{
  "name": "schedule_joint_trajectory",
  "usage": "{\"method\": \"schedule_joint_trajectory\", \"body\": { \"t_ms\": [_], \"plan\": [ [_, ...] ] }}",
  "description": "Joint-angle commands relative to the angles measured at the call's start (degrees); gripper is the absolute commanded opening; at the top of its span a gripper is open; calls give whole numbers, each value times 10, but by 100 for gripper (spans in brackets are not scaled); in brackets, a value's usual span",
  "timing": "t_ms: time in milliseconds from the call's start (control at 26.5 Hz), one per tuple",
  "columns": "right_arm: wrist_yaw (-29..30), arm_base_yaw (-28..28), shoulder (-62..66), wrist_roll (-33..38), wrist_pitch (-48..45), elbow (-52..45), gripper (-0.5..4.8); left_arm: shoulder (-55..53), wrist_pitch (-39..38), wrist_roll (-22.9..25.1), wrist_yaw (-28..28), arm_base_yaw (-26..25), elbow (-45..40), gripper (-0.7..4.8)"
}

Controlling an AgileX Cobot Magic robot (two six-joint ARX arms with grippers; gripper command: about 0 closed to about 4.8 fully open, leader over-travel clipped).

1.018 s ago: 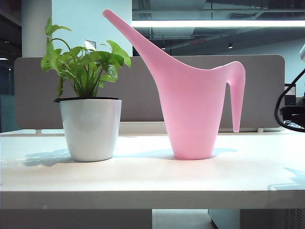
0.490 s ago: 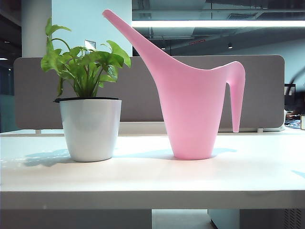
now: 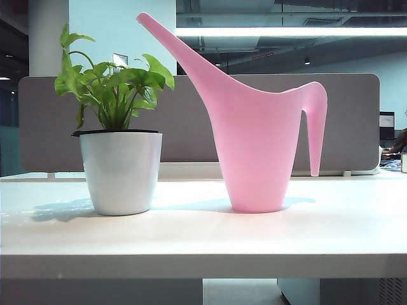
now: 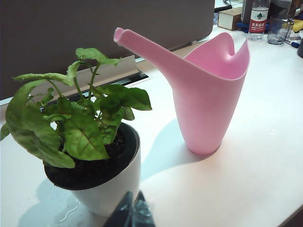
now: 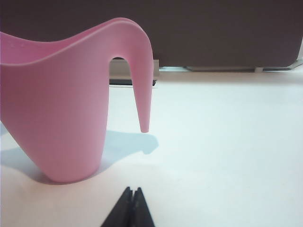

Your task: Pick up the watering can from the table, water the potted plant, and put the can back.

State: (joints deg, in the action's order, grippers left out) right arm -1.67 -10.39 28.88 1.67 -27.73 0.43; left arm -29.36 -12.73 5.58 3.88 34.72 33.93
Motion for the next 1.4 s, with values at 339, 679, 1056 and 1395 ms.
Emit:
{"method": "schedule_joint_trajectory", "body": {
  "t_ms": [339,679,1056,1395],
  "plan": [
    [-47,0,-146,-64,219,-4,-6,1,3,0,-1,0,2,4],
    [-49,0,-275,-64,342,-4,-5,1,3,0,-1,0,2,4],
    [-59,0,-289,-63,352,-4,-5,1,0,0,-1,0,2,4],
    [-59,0,-289,-63,352,-4,-5,1,0,0,-1,0,2,4]
  ]
}}
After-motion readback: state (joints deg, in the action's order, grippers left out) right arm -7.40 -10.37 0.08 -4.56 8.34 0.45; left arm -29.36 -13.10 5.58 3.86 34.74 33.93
